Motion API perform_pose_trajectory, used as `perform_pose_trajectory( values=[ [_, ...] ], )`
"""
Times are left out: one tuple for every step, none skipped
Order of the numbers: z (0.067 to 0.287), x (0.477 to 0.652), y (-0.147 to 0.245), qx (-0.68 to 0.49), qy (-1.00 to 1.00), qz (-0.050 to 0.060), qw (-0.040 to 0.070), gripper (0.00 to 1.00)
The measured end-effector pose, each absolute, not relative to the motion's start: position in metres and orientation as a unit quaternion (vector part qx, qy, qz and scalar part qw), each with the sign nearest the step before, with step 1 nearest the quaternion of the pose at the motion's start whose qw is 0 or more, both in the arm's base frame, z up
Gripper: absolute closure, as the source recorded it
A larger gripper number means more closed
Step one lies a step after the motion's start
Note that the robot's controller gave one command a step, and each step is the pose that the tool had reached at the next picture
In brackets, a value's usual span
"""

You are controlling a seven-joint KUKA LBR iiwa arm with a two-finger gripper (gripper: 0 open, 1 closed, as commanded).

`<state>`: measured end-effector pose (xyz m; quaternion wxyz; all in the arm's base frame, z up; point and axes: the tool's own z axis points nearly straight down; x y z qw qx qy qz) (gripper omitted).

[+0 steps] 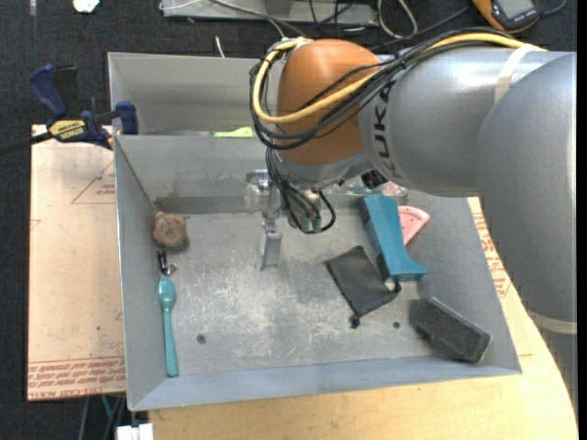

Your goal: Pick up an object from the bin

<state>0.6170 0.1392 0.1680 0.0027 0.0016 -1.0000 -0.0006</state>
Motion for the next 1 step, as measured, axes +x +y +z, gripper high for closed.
perform_pose_trajectory(
  values=[
    [0.1718,0.6189,0.1387,0.0,-1.0,-0.001,-0.001,0.0]
  ],
)
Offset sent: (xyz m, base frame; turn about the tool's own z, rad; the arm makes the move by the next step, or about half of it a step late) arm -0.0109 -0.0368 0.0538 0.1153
